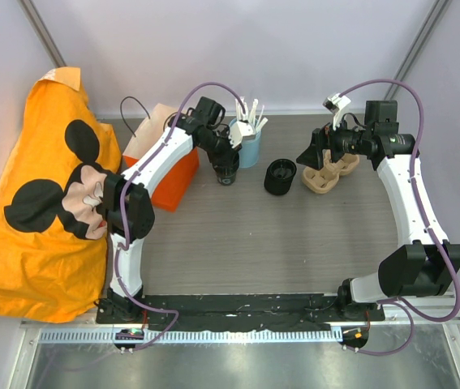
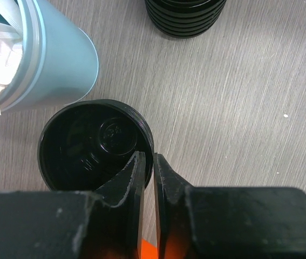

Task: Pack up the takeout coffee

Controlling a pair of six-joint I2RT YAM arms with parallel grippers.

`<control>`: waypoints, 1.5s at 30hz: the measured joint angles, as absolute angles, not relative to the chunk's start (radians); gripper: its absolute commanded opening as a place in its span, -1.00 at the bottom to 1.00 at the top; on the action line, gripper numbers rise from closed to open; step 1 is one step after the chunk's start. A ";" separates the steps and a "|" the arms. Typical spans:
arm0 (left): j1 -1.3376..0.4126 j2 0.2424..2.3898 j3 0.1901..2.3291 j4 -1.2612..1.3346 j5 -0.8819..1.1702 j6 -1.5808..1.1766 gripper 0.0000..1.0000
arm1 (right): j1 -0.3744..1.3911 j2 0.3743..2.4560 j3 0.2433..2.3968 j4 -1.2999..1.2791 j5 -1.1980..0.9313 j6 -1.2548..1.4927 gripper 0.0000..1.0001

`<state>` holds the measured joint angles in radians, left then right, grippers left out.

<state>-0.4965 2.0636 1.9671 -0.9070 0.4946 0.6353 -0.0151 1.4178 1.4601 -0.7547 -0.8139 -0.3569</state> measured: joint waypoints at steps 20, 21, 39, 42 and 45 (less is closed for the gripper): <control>-0.496 2.085 1.993 -0.950 0.517 0.636 -0.56 | -0.015 1.418 1.459 -0.755 -0.814 -0.358 0.93; -0.496 2.088 1.993 -0.951 0.517 0.636 -0.56 | -0.015 1.418 1.459 -0.755 -0.814 -0.358 0.94; -0.496 2.101 1.993 -0.947 0.509 0.635 -0.80 | -0.015 1.418 1.458 -0.755 -0.814 -0.361 0.94; -0.496 2.101 1.993 -0.947 0.509 0.636 -0.86 | -0.015 1.418 1.458 -0.755 -0.814 -0.361 0.93; -0.496 2.101 1.993 -0.947 0.509 0.636 -0.93 | -0.015 1.418 1.458 -0.755 -0.814 -0.361 0.93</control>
